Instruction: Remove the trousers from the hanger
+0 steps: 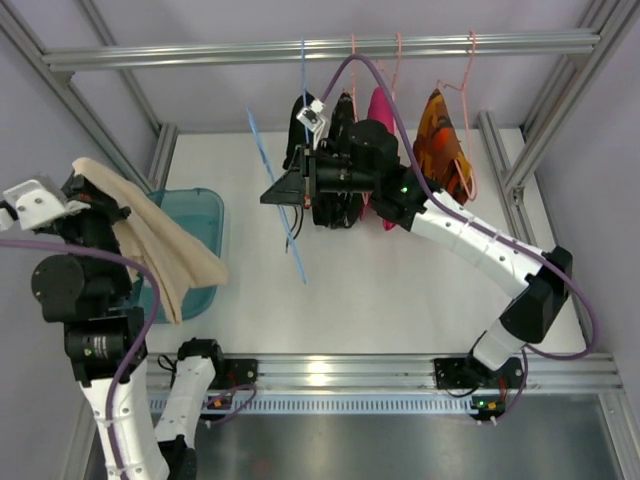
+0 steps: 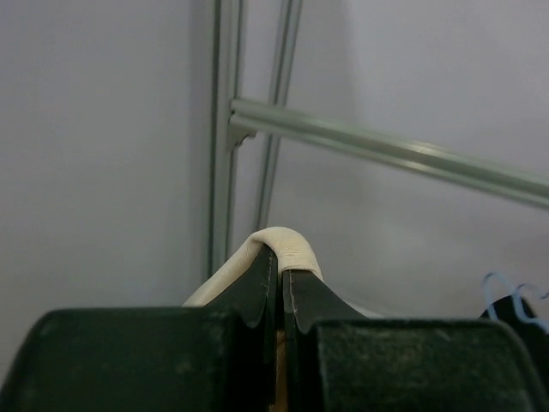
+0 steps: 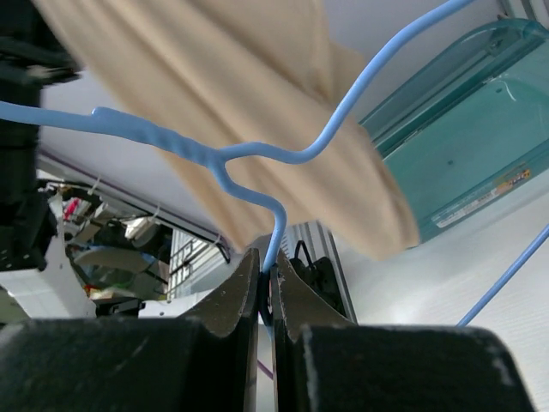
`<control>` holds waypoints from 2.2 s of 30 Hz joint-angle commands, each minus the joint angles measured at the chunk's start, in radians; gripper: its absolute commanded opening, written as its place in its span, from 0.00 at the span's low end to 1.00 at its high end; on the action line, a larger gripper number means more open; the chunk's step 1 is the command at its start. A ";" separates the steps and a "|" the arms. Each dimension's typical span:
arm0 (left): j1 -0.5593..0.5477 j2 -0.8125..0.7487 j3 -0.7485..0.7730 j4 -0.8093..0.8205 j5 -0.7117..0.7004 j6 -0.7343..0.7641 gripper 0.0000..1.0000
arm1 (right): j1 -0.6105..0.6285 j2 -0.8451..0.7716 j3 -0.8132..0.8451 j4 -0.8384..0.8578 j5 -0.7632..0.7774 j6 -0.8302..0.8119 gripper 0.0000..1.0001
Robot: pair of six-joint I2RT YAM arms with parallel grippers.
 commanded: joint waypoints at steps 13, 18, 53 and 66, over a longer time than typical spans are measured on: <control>0.059 0.003 -0.234 0.180 -0.197 0.194 0.00 | 0.015 -0.073 0.061 -0.012 -0.023 -0.107 0.00; 0.060 0.007 -0.383 0.185 -0.223 0.213 0.00 | 0.015 -0.090 0.076 -0.012 -0.026 -0.107 0.00; 0.060 0.064 -0.690 0.038 -0.134 0.186 0.65 | 0.016 -0.334 -0.002 -0.093 -0.034 -0.172 0.00; 0.060 0.037 -0.605 -0.007 0.171 0.049 0.98 | -0.108 -0.587 -0.156 -0.167 0.004 -0.202 0.00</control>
